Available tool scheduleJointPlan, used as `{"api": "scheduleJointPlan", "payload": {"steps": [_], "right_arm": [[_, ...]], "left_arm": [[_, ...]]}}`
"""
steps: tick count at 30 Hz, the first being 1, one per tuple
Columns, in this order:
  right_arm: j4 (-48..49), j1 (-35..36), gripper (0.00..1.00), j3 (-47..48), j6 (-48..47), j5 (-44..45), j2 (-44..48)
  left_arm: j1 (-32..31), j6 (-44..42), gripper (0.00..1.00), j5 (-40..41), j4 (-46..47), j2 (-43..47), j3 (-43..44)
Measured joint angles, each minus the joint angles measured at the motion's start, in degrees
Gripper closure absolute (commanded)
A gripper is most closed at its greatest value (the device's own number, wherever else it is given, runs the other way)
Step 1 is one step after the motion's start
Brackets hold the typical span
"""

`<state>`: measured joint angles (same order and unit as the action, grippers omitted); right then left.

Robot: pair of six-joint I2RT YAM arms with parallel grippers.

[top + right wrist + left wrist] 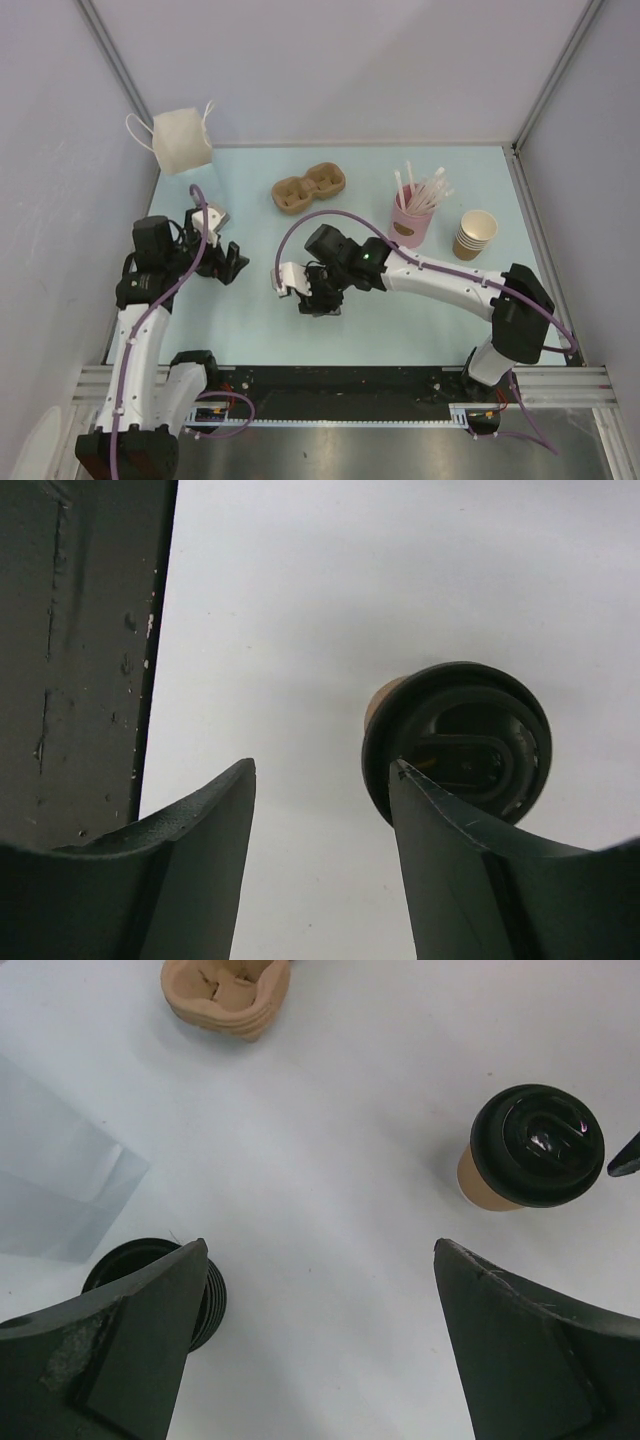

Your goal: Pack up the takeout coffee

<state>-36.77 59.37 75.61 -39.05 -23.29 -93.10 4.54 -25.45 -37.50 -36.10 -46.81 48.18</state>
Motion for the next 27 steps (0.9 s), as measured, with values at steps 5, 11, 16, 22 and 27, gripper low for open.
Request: {"api": "scheduleJointPlan", "payload": {"steps": [5, 11, 16, 22, 27], "right_arm": [[4.35, 0.83, 0.41, -3.04, 0.00, 4.46, 0.48], [8.26, 0.44, 0.42, -4.61, 0.22, 8.15, 0.85], [10.25, 0.39, 0.48, -4.68, 0.31, 9.40, 0.85], [10.56, 0.22, 0.53, -4.70, 0.26, 9.16, 0.74], [10.03, -0.37, 0.55, -4.70, -0.33, 7.34, 0.66]], "left_arm": [[0.07, 0.07, 0.01, 1.03, 0.39, -1.07, -1.64], [0.11, 0.11, 0.01, 1.20, 0.48, -2.40, -2.10], [0.11, 0.11, 0.01, 1.20, 0.74, -2.67, -2.16], [0.11, 0.11, 0.01, 1.20, 0.94, -2.84, -2.40], [0.11, 0.09, 0.01, 1.20, 0.98, -2.97, -2.45]]}}
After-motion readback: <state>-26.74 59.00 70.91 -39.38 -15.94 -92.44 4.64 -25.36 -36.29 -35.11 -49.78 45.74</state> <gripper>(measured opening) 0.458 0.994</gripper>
